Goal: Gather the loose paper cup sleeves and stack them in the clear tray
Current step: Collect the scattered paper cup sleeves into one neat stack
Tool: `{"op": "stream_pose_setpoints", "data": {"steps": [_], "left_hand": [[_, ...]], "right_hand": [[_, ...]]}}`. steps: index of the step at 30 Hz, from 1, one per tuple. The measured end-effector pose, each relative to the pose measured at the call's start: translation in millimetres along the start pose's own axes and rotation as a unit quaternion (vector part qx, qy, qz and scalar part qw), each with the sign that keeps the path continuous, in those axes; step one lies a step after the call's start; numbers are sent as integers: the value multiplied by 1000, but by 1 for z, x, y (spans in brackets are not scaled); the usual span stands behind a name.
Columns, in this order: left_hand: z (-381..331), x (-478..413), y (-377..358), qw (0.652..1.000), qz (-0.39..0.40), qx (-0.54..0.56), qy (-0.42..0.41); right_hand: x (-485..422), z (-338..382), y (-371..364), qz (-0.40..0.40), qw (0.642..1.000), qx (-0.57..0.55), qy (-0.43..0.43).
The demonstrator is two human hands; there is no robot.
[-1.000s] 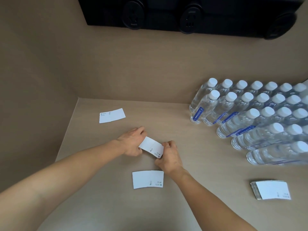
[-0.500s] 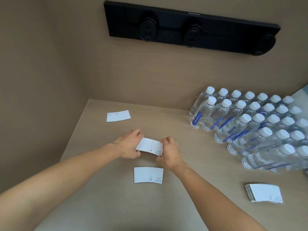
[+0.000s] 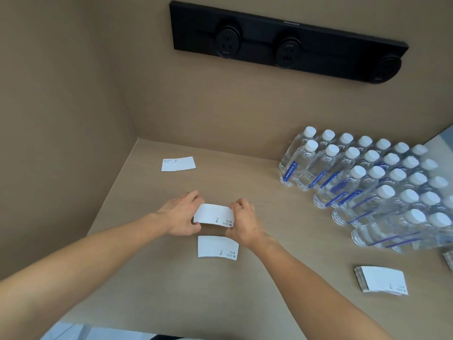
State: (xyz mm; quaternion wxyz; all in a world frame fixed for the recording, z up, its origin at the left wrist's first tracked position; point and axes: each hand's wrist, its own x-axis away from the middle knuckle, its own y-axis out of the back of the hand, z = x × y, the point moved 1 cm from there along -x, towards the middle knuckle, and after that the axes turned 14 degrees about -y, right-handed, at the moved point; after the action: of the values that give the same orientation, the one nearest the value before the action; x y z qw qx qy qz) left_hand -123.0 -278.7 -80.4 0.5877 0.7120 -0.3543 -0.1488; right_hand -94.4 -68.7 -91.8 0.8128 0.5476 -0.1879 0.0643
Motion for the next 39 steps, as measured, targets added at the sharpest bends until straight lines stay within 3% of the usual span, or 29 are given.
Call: {"op": "stream_pose_setpoints", "data": {"steps": [30,36,39], "left_hand": [[-34,14,-69,998,47,50,7],[-34,14,-74,990,43,130,31],[-32,15,-75,983,36,175,32]], "right_hand": [[27,-43,-40,87,994,64,-8],[27,-48,-52,95,995,10,1],[23,-51,-55,59,998,-13,-3]]}}
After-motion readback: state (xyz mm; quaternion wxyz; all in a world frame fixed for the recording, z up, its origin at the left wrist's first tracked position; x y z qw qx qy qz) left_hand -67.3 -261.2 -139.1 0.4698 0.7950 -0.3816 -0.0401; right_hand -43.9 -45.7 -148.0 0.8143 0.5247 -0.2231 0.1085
